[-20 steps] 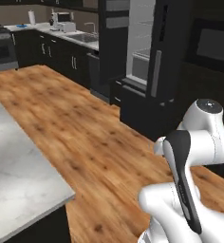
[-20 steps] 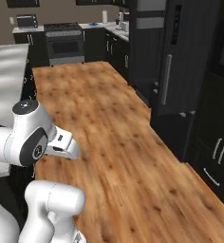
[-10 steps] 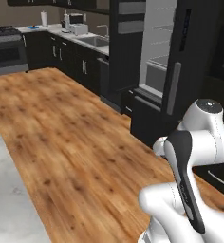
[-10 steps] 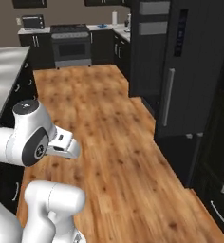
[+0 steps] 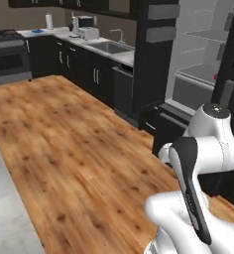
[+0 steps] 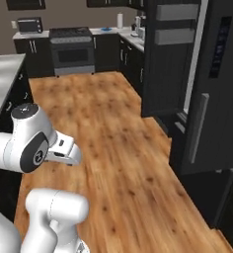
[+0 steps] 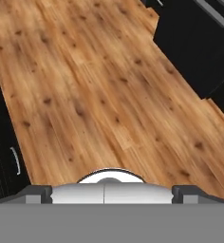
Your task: Place the cold items (mushroom and tomato) from the fridge in one tupperware on the dining counter. Place the warm items (kebab skewer and hot dog) in the stove area in another tupperware.
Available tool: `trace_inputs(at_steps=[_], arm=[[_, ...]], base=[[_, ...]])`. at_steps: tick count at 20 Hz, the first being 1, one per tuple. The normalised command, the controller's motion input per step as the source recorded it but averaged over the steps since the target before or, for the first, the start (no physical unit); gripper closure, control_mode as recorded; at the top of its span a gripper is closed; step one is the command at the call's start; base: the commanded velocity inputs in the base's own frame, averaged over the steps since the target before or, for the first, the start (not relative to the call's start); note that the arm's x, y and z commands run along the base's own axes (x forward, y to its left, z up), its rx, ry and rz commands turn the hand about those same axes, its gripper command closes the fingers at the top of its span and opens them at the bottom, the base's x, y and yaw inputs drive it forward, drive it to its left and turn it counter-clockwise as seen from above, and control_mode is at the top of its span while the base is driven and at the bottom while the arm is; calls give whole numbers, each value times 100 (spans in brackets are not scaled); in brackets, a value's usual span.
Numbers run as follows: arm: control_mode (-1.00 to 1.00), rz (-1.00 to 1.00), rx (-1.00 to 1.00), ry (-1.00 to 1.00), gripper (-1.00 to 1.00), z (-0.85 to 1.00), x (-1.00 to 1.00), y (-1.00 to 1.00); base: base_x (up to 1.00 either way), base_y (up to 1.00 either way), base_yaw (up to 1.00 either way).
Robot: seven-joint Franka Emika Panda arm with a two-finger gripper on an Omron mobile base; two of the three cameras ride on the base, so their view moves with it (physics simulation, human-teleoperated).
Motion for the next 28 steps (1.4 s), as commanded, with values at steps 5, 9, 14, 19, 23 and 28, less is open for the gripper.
trace_inputs(at_steps=[5, 9, 14, 19, 23, 28], arm=[[100, 0, 0, 0, -100, 0, 0, 0], [100, 0, 0, 0, -100, 0, 0, 0], [100, 0, 0, 0, -100, 0, 0, 0], [100, 0, 0, 0, -100, 0, 0, 0], [100, 0, 0, 0, -100, 0, 0, 0], [100, 0, 0, 0, -100, 0, 0, 0]], base=[[100, -3, -17], [100, -13, -25], [100, -24, -32], [88, -18, -39], [76, -5, -42], [50, -5, -47]])
